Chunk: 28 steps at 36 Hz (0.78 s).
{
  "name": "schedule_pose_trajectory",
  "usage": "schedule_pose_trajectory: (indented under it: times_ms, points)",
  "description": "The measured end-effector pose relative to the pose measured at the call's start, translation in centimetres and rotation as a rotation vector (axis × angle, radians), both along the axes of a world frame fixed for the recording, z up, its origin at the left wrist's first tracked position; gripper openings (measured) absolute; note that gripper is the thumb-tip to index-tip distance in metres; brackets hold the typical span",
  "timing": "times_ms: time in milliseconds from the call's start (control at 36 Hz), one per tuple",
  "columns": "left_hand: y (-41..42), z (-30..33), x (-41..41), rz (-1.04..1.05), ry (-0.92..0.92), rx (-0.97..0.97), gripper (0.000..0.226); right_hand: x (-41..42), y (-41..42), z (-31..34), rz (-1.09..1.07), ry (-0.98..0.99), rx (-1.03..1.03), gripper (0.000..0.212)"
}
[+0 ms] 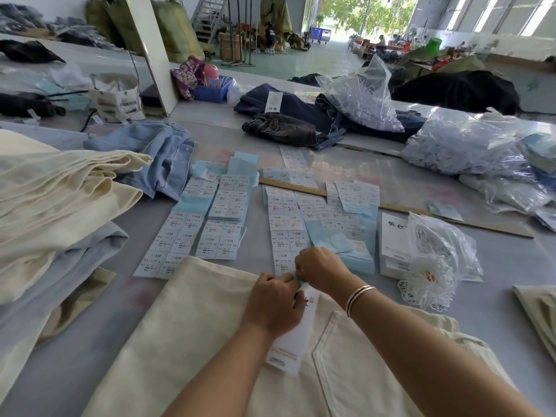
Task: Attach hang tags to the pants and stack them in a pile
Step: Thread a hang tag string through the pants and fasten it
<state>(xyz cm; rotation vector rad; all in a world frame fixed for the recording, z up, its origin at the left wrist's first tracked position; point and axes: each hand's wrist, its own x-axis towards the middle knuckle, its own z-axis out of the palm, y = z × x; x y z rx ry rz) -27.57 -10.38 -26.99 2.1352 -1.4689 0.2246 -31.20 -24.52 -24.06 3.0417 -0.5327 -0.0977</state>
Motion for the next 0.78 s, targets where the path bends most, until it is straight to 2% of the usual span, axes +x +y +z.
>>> schedule_pose_trajectory:
  times_ms: [139, 250, 444, 583, 667, 778]
  points:
    - [0.0, 0.2, 0.0, 0.002, 0.016, 0.021, 0.015, -0.3, -0.5, -0.2, -0.085, -0.094, 0.095, 0.02]
    - [0.0, 0.2, -0.2, 0.002, 0.043, 0.008, 0.008, -0.9, -0.6, -0.2, -0.083, -0.07, 0.175, 0.021]
    - [0.0, -0.2, 0.0, 0.009, 0.076, 0.037, 0.008, -0.4, 0.2, -0.6, -0.118, -0.074, 0.087, 0.021]
    - [0.0, -0.1, -0.1, 0.006, 0.064, 0.005, 0.002, -0.2, 0.1, -0.5, -0.096, -0.051, 0.103, 0.019]
    - [-0.1, -0.1, -0.1, 0.011, 0.047, 0.007, 0.008, -0.5, -0.8, -0.8, -0.21, -0.149, 0.251, 0.01]
    - [-0.2, -0.4, 0.1, 0.006, 0.064, 0.008, 0.015, -2.2, -3.4, 0.3, -0.515, -0.434, 0.574, 0.024]
